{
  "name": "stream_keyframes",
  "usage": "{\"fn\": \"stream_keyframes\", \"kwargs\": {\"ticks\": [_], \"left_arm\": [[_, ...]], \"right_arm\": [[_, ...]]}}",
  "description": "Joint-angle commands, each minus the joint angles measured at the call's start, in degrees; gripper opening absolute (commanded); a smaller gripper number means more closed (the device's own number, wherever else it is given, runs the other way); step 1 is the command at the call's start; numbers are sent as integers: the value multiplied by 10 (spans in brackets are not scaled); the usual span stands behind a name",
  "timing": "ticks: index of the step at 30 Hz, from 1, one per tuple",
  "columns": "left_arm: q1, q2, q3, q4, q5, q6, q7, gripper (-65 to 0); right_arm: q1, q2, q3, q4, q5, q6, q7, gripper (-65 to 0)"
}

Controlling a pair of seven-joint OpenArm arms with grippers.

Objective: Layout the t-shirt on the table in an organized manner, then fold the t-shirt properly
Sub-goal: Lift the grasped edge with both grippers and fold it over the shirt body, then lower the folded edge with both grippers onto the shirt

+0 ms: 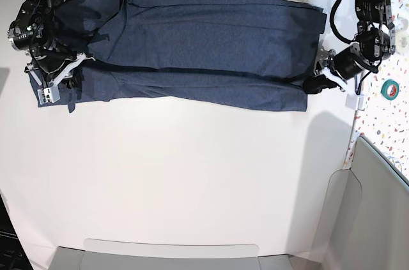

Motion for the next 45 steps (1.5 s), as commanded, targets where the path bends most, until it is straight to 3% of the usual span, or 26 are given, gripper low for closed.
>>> {"fn": "stream_keyframes", "kwargs": {"ticks": [1,21,28,31,45], "left_arm": [[-7,-9,-2,9,-9,-6,-11,-650],[35,-6,-1,9,-9,-6,-11,-638],[36,-6,-1,8,-9,-6,-11,-477],[36,-6,-1,7,-9,-6,-11,-452],[36,-6,-1,6,-9,-6,-11,-451]], "right_arm": [[5,8,2,4,5,3,11,-628],[9,9,2,-41,5,2,12,-622],[5,9,2,-39,10,2,11,-429],[5,9,2,-39,10,3,11,-378],[18,4,62,6,40,3,11,-365]]}}
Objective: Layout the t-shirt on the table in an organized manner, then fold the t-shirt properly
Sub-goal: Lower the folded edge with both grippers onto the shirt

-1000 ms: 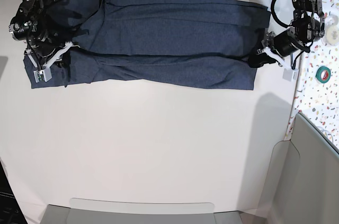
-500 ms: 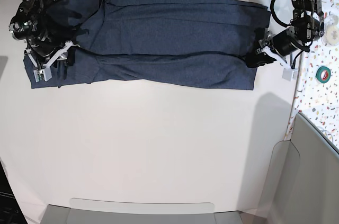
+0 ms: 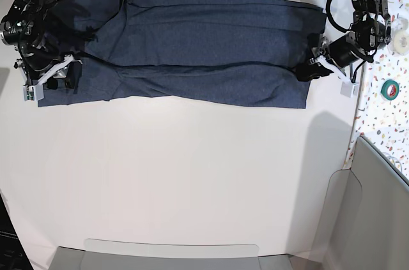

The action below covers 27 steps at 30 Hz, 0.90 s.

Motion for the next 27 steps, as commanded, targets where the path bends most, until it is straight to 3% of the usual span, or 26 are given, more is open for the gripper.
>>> {"fn": "stream_keyframes", "kwargs": {"ticks": [1,11,22,24,27], "left_arm": [[-5,-10,-2,7,-9,-6,-11,-451],[-5,-10,-2,7,-9,-6,-11,-451],[-6,-10,-2,6,-9,-6,-11,-451],[-6,-10,-2,6,-9,-6,-11,-451],[-6,-10,-2,6,-9,-6,-11,-451]], "right_arm": [[13,7,1,6,8,3,14,-365],[51,-19,-1,-59,10,2,14,-364],[67,-21,-1,-59,10,2,14,-375],[67,-21,-1,-59,10,2,14,-436],[66,-21,-2,-59,10,3,14,-589]]}}
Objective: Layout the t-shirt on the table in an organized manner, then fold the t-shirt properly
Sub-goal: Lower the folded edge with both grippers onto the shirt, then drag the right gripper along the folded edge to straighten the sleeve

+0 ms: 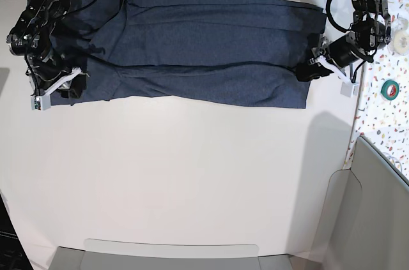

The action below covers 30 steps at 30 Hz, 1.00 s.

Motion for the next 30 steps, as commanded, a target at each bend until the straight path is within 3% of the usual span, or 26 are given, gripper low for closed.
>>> {"fn": "stream_keyframes", "kwargs": {"ticks": [1,2,11,18,30], "left_arm": [[-7,-11,-3,6,-9,-6,-9,-451],[-7,-11,-3,6,-9,-6,-9,-451],[-19,-10,-4,-70,-11,-6,-9,-451],[-29,-10,-4,-73,-12,-6,-9,-451],[-29,-9,-4,-73,-12,-6,-9,-451]], "right_arm": [[6,7,-1,9,11,5,13,-626],[4,7,-6,10,11,5,12,-648],[-57,14,-72,87,12,8,12,-643],[-124,62,-141,180,12,8,12,-643],[-196,161,-225,190,12,8,12,-643]]}}
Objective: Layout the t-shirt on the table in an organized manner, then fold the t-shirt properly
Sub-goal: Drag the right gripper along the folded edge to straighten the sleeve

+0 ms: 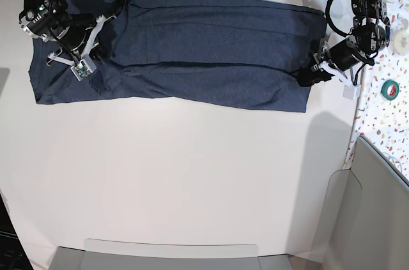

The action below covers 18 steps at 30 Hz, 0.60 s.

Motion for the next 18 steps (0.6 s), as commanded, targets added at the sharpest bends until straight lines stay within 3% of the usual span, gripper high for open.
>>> {"fn": "stream_keyframes", "kwargs": {"ticks": [1,8,12,18], "left_arm": [[-2,-9,-4,4,8,3,2,-451],[-2,-9,-4,4,9,3,2,-451],[-2,-9,-4,4,9,3,2,-451],[-2,-9,-4,4,10,3,2,-451]], "right_arm": [[-4,15,3,11,7,7,10,-643],[-28,48,4,11,7,7,10,-640],[-36,48,9,10,7,7,10,-621],[-57,48,8,11,7,7,10,-419]]}}
